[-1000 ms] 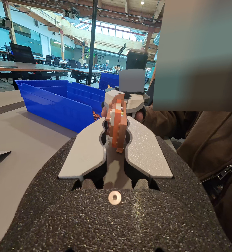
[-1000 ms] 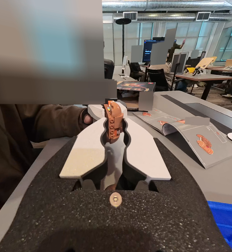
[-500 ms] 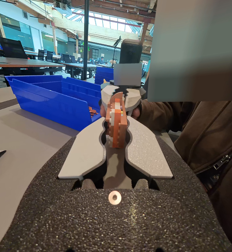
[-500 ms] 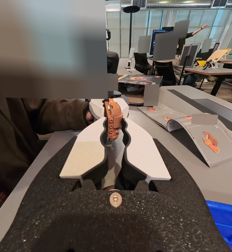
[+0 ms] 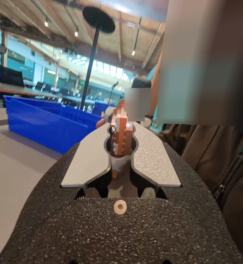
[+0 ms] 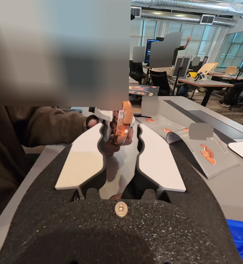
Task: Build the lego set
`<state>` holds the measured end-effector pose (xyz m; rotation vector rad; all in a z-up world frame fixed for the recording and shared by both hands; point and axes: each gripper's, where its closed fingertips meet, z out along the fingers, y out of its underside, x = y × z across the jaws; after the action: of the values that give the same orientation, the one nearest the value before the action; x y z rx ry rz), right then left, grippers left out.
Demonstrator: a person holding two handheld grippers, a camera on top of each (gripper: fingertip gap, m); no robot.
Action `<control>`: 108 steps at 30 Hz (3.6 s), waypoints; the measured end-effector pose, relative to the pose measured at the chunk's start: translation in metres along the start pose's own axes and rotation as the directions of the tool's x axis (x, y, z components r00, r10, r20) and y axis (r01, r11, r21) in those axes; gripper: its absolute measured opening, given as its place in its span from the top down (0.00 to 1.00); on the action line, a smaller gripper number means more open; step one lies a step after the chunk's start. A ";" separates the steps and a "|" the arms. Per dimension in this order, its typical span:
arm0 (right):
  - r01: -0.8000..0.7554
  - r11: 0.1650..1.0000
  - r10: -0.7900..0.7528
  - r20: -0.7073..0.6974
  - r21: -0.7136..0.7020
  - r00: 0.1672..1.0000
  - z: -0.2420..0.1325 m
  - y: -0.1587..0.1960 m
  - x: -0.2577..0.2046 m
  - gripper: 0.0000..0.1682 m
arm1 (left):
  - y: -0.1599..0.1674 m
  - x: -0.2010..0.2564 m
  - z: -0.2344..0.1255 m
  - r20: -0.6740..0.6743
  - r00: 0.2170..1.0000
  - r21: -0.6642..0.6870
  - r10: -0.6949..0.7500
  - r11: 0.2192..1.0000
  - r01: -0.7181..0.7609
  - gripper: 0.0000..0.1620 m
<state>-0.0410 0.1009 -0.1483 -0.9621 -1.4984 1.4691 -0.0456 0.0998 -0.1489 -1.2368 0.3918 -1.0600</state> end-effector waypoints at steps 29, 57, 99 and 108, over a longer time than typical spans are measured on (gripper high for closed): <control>0.218 0.970 -0.211 -0.078 0.107 0.974 -0.002 -0.027 -0.028 0.88 | -0.003 0.035 0.003 -0.248 0.968 0.112 0.025 0.994 0.003 0.85; 0.232 0.967 -0.223 -0.090 0.106 0.971 -0.006 -0.029 -0.028 0.91 | 0.002 0.035 0.003 -0.219 0.971 0.080 0.096 0.994 -0.081 0.86; 0.268 0.955 -0.257 -0.094 0.128 0.962 -0.003 -0.028 -0.033 0.90 | 0.012 0.037 0.005 -0.216 0.966 0.003 0.139 0.990 -0.142 0.88; 0.253 0.956 -0.236 -0.120 0.146 0.964 -0.004 -0.032 -0.031 0.84 | 0.005 0.038 0.004 -0.212 0.965 0.045 0.151 0.988 -0.145 0.87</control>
<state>-0.0254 0.0731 -0.1177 -0.7153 -1.3501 1.3191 -0.0211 0.0706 -0.1417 -1.0520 0.6237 -1.0699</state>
